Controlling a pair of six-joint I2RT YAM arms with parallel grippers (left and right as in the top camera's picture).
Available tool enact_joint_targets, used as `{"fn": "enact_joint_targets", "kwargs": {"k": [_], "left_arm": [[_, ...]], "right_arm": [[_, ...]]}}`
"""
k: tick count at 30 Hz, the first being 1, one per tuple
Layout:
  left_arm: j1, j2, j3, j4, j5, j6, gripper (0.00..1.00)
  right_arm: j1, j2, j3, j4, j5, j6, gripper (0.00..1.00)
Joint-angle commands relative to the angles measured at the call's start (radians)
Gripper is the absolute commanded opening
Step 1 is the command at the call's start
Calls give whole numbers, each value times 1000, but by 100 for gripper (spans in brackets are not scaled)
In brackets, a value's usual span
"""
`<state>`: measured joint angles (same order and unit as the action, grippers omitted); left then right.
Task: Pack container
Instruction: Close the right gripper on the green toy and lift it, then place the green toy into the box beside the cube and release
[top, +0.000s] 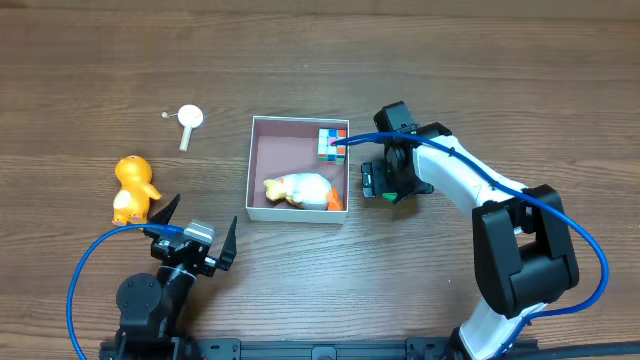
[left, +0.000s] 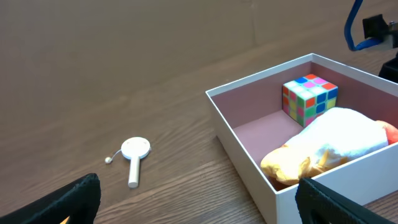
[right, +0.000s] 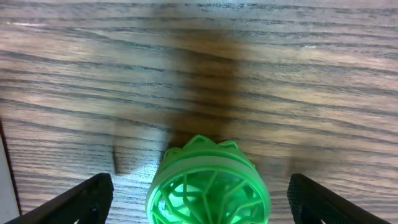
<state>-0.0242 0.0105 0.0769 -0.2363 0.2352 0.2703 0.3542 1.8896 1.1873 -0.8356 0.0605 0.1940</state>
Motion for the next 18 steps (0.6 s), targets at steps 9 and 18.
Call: {"fn": "enact_joint_targets", "kwargs": {"k": [9, 18], "left_arm": [[7, -5, -3, 2, -3, 14, 100], [7, -5, -3, 2, -3, 14, 100]], "right_arm": [[5, -14, -4, 11, 16, 0, 69], [5, -14, -4, -14, 16, 23, 62]]}}
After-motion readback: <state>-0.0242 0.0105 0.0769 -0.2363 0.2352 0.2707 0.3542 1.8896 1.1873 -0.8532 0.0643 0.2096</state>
